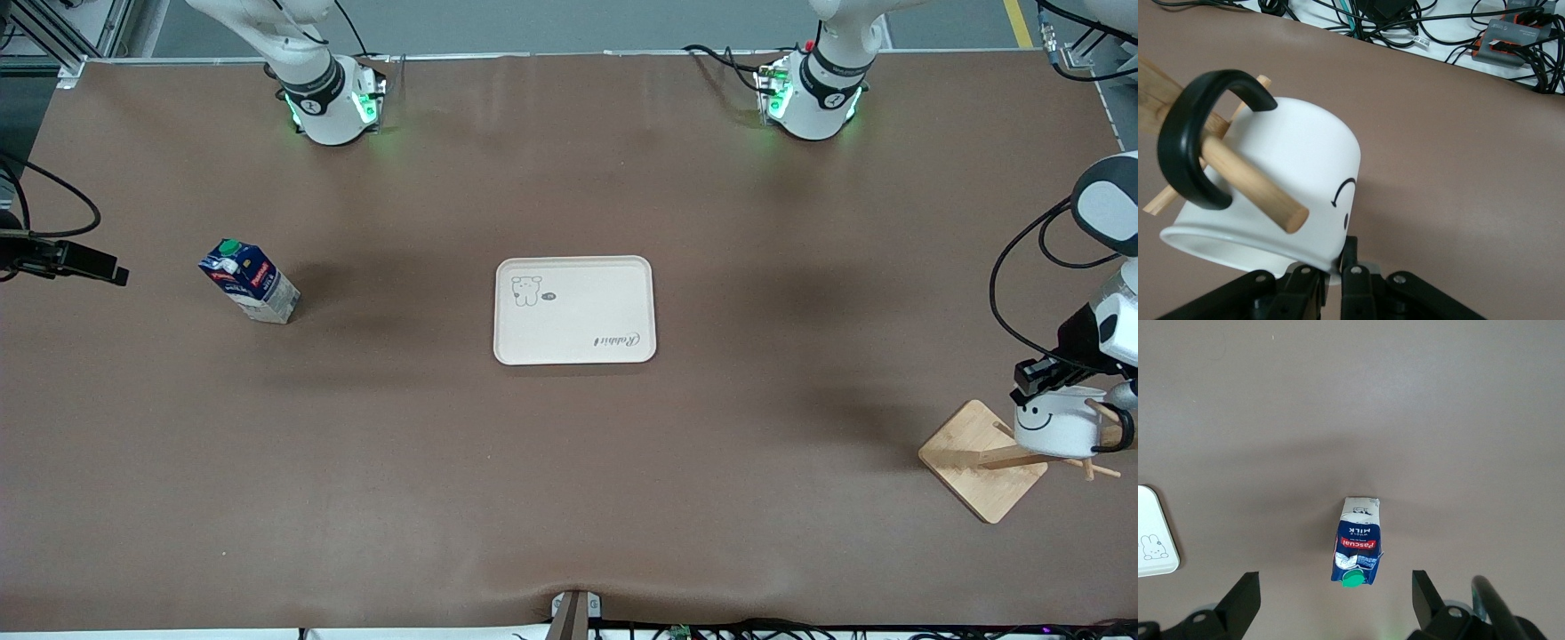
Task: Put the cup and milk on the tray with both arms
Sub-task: 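Close the left gripper on the mug rim and lift it off the stand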
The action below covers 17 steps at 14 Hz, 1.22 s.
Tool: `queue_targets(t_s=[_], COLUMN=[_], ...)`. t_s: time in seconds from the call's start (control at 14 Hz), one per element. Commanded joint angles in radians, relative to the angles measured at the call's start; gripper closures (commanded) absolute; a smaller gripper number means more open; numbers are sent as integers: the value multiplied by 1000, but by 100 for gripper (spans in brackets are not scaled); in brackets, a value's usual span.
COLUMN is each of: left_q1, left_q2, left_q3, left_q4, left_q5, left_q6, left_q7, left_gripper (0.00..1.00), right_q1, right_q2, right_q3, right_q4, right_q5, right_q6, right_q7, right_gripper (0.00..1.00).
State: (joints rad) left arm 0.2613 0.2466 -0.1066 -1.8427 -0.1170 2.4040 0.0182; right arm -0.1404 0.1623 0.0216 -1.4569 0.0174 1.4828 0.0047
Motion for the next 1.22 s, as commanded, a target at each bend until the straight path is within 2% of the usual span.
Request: queue_targets(t_s=[0.0,0.29,0.43,0.57,1.15], left_q1=[9,9,7,9,-45], left_q2=[-1,-9,-9,-10,-9], left_q3=[-18,-48,-64,-79,-96], left_q4=[0,17,42,55,233], left_q5=[-10,8,78,86,103], left_q6=[-43,-141,-198,-245,-564], left_q7=[9,5,3,0,-11], left_gripper=[100,100,100,100,100], right_q1=[-4,-4,-4,-4,-10], right_q2=[-9,-9,-9,-9,-7], right_q3=[1,1,1,1,0], right_q4=[-6,-6,-6,-6,-5], right_q5=[-1,-1,-1,-1,-1], right_q6=[-1,-1,-2,-1,-1], right_q7=[1,1,1,5,9], right_gripper=[0,0,0,0,0])
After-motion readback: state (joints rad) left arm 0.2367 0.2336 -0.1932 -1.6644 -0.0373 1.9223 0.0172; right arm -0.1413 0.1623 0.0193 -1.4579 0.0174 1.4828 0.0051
